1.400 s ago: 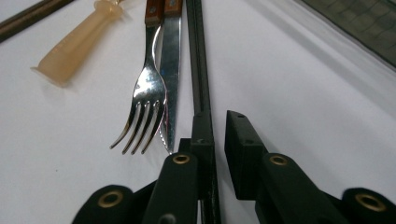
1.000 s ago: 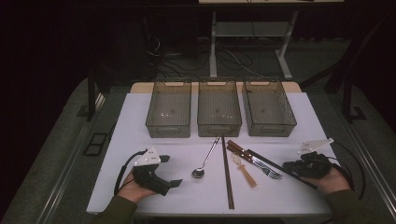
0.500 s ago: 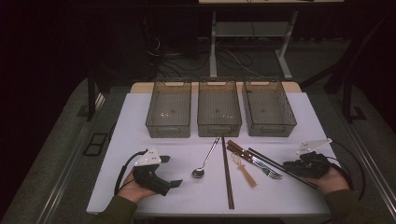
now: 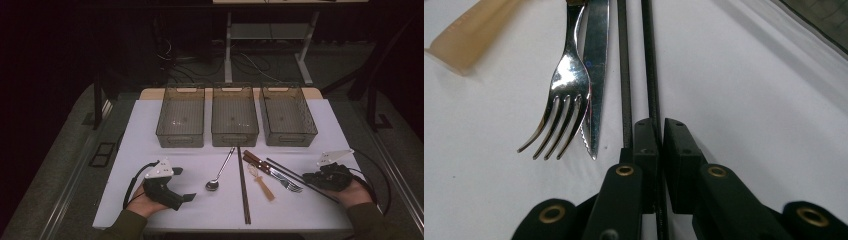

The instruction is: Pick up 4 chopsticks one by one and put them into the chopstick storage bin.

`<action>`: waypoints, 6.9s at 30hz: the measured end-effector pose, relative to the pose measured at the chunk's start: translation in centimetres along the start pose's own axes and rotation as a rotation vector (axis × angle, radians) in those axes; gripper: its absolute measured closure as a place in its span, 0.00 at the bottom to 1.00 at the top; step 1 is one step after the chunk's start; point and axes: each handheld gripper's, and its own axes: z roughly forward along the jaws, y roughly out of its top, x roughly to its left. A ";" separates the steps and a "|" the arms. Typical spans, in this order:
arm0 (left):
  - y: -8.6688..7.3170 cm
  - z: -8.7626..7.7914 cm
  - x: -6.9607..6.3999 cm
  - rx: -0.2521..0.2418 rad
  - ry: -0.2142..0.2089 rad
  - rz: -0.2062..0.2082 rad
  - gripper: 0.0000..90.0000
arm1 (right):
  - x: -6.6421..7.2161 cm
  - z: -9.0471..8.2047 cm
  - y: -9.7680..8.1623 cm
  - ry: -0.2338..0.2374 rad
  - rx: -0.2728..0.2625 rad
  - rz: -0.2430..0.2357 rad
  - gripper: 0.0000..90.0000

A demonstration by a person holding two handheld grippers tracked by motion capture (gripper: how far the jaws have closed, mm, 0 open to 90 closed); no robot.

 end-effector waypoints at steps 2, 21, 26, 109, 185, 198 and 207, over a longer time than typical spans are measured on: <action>0.0 0.1 0.0 0.001 -0.001 0.001 0.01 | 0.1 0.0 0.1 -0.003 0.005 -0.003 0.95; -0.1 0.1 0.0 -0.002 -0.011 -0.001 0.01 | 0.0 -0.5 0.1 -0.004 -0.020 0.002 0.95; -0.1 0.1 0.0 -0.002 -0.015 0.003 0.01 | 0.0 -1.1 0.3 0.010 -0.044 0.005 0.95; -0.2 0.9 -0.3 -0.022 -0.011 0.001 0.01 | 4.1 -0.2 11.0 0.123 -0.265 -0.008 0.95; 0.0 1.2 -0.4 -0.025 -0.015 -0.004 0.01 | 5.7 9.7 30.0 0.014 -0.198 0.107 0.95; 0.0 1.2 -0.3 -0.027 -0.019 0.004 0.01 | 6.1 13.7 33.2 -0.008 -0.157 0.131 0.95; 0.1 1.2 -0.4 -0.039 -0.028 0.000 0.01 | 6.8 16.5 35.8 -0.021 -0.133 0.132 0.95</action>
